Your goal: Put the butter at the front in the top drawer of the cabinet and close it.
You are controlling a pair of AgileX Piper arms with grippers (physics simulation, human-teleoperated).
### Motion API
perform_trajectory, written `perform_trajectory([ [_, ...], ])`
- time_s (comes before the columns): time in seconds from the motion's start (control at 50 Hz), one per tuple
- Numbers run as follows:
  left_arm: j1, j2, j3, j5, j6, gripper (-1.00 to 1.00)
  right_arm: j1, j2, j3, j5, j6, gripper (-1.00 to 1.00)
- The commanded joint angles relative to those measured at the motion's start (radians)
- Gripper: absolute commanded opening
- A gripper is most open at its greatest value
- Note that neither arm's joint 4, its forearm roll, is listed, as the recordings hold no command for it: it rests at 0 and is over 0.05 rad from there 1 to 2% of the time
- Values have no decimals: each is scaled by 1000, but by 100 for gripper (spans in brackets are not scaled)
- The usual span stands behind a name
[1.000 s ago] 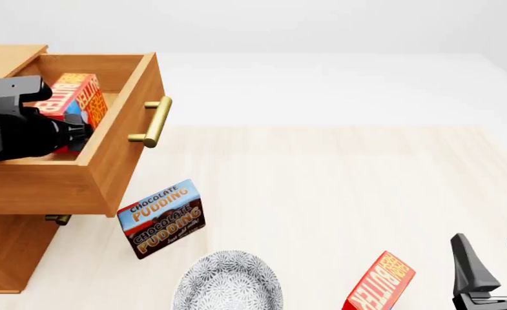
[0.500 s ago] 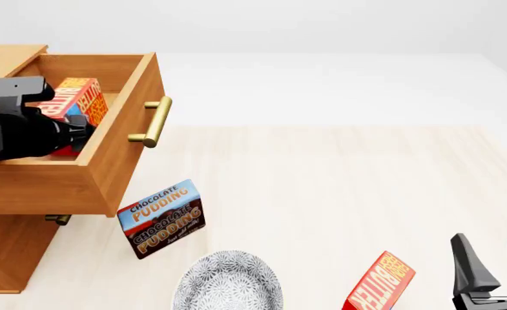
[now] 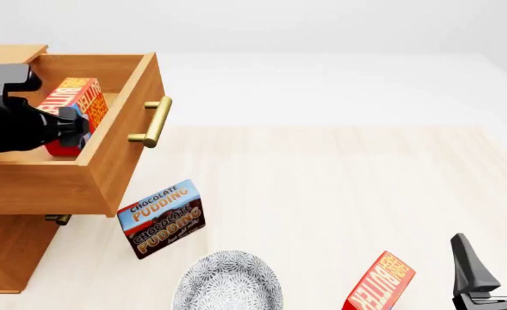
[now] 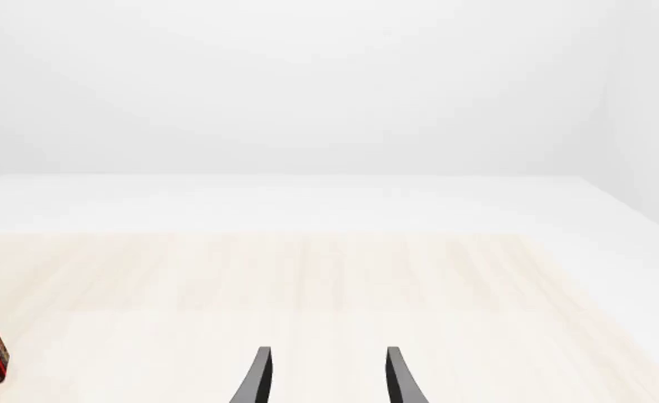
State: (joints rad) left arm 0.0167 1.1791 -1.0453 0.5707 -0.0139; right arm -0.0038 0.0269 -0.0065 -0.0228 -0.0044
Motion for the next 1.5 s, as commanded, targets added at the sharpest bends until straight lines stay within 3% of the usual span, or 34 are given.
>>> perform_trajectory([
  [0.02, -11, -42, -14, 46, 11, 100, 1, -3, 2, 1, 0, 100],
  [0.52, -12, -142, -62, 158, 43, 100, 1, -3, 2, 1, 1, 100],
  [0.9, -37, -252, -159, 298, 97, 100, 1, -3, 2, 1, 1, 100],
  [0.96, -60, -277, -204, 342, 121, 100, 1, -3, 2, 1, 1, 100],
  [1.2, -175, -351, -204, 363, 136, 100, 1, -3, 2, 1, 1, 100],
  [1.5, -309, -328, -224, 314, 154, 100, 1, -3, 2, 1, 1, 100],
])
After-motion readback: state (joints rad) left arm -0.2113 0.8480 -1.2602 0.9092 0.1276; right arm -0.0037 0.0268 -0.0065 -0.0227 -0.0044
